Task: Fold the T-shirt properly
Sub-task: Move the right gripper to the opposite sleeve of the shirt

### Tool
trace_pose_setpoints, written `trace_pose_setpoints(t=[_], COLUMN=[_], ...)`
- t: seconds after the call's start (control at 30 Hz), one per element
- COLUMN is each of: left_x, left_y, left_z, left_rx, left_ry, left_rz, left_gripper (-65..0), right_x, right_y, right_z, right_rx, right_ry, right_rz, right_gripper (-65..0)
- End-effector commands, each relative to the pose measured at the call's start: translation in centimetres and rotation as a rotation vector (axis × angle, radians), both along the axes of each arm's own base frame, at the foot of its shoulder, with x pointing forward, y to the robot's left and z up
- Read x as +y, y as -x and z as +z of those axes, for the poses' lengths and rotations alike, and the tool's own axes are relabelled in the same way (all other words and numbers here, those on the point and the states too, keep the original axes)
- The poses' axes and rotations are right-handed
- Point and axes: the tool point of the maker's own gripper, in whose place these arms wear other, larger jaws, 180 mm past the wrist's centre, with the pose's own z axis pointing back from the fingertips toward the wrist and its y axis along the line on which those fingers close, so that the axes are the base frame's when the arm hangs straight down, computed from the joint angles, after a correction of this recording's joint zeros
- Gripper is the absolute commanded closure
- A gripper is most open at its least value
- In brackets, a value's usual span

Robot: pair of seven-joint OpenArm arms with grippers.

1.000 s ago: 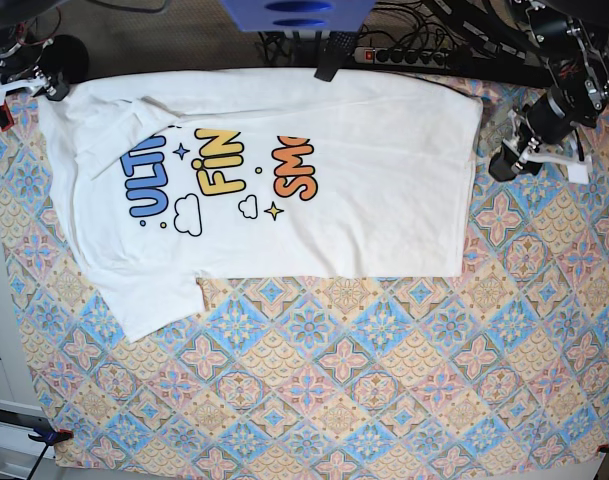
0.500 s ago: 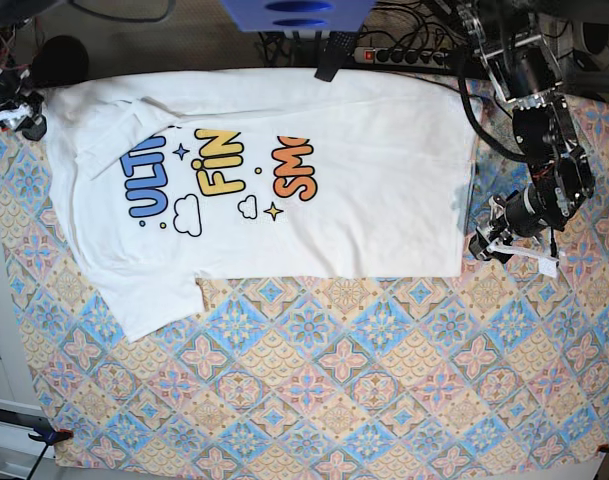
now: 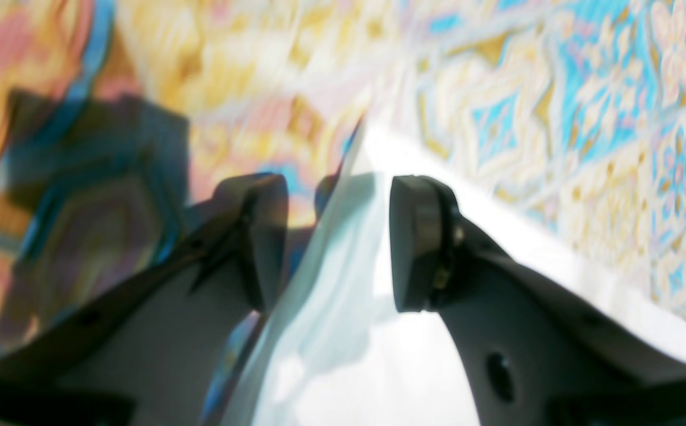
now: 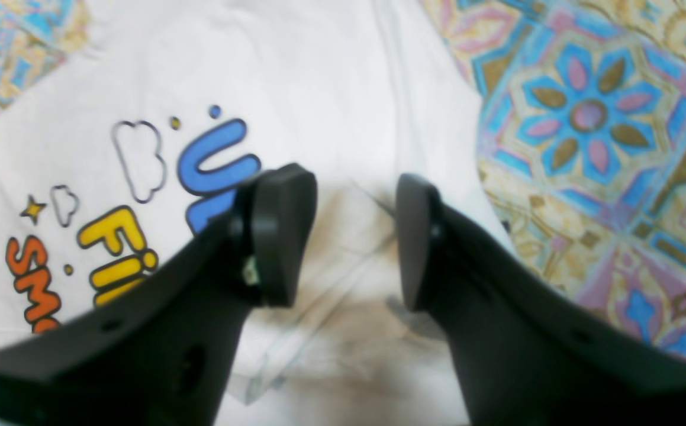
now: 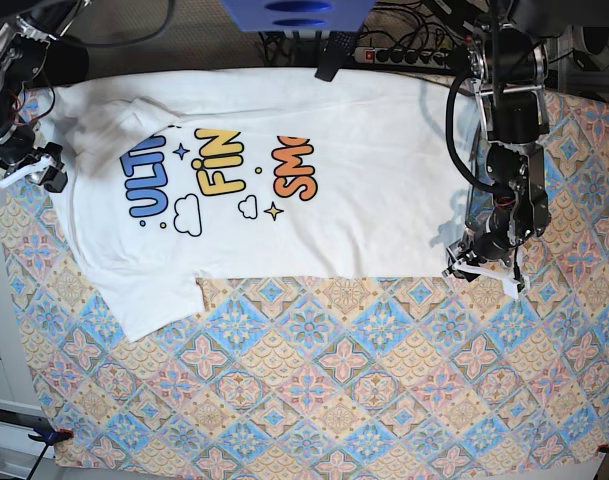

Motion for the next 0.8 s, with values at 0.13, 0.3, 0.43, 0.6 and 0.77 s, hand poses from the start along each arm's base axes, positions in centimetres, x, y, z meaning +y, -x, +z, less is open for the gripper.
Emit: trace_pose_setpoints(t=[0.13, 0.3, 0.43, 0.6, 0.77], left_x=[-2.3, -6.1, -8.3, -8.4, -7.9], left_y=[1.4, 1.7, 1.9, 1.5, 1.8], left_z=[-2.2, -2.5, -2.1, -1.2, 0.5], left_rx=[0.079, 0.082, 0.077, 0.047, -0.003], left_ry=[0.018, 0.069, 0.173, 0.195, 0.167], left_rz=[-0.052, -0.168, -0.214, -0.217, -0.267], left_gripper=[-28.0, -27.2, -27.1, -19.0, -8.1], right_x=[-0.1, -0.8, -1.3, 0.3, 1.2], right_y=[-2.1, -2.0, -2.7, -4.7, -6.7], right_z=[1.9, 1.5, 1.8, 2.0, 2.3], right_rx=[-0.077, -0.039, -0.034, -0.054, -0.077], right_ry=[0.016, 0.071, 0.105, 0.096, 0.079], right_rz=[0.020, 0.020, 0.016, 0.071, 0.095], right_gripper=[-25.4, -25.5, -25.5, -25.5, -25.5])
